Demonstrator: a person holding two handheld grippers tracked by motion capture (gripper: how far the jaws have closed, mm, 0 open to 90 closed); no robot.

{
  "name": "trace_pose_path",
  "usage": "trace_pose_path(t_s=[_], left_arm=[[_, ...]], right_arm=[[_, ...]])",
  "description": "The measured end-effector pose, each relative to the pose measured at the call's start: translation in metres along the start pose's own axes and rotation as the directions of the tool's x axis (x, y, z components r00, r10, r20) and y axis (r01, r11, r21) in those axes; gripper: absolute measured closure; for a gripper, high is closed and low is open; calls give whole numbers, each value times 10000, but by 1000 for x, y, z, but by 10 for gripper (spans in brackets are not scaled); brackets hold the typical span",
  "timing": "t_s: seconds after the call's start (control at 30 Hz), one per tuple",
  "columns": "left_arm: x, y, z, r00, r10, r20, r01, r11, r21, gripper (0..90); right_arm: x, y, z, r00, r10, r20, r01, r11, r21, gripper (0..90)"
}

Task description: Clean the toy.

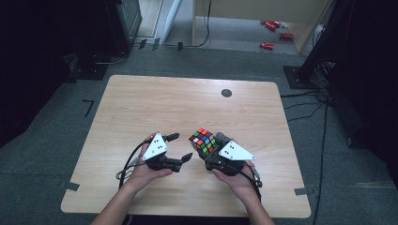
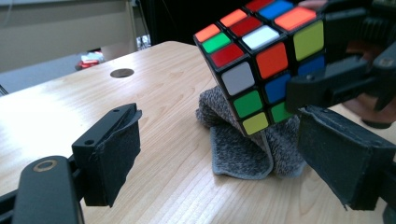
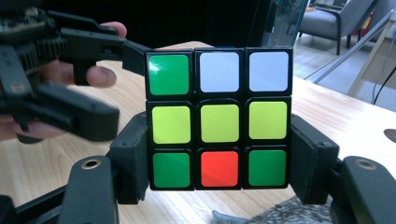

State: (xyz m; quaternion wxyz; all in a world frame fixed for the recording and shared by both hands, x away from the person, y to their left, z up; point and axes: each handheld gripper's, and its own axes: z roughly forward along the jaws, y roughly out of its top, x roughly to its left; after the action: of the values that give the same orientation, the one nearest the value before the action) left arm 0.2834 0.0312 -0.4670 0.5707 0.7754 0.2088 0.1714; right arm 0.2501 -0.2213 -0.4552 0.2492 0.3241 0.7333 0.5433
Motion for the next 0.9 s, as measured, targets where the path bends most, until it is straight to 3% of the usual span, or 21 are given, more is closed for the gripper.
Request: trace_pose_path(t_s=[0.27,0.43,0.53,0.63,0.8,0.83,0.87,0.9], left_arm=[[-12,-5,7,9933,1084,-412,-1075,9939,242,153],[-16,-5,6,9816,1804,-618,-1791,9835,261,152],[-20,-7,8,9654,2490,-771,-2465,9683,411,156],[-24,-9,10,9517,2918,-954,-2890,9564,422,156],[-28,-11,11,9194,3675,-1404,-3688,9293,179,156],[-27,-12,11,9117,3862,-1403,-3893,9211,52,155],[-28,-14,12,8982,4137,-1486,-4181,9084,18,156],[-28,-15,12,8924,4251,-1515,-4293,9032,57,156]], right_arm=[[5,3,1,9981,496,-360,-491,9987,151,345],[8,4,2,9954,820,-506,-804,9962,325,345],[7,6,1,9914,1140,-640,-1118,9931,363,346],[8,7,2,9876,1344,-809,-1306,9901,506,345],[10,7,4,9807,1680,-1006,-1587,9829,938,345],[10,7,4,9784,1794,-1027,-1686,9800,1052,345],[9,7,5,9769,1862,-1051,-1745,9783,1116,345],[9,7,5,9755,1913,-1089,-1784,9768,1180,345]])
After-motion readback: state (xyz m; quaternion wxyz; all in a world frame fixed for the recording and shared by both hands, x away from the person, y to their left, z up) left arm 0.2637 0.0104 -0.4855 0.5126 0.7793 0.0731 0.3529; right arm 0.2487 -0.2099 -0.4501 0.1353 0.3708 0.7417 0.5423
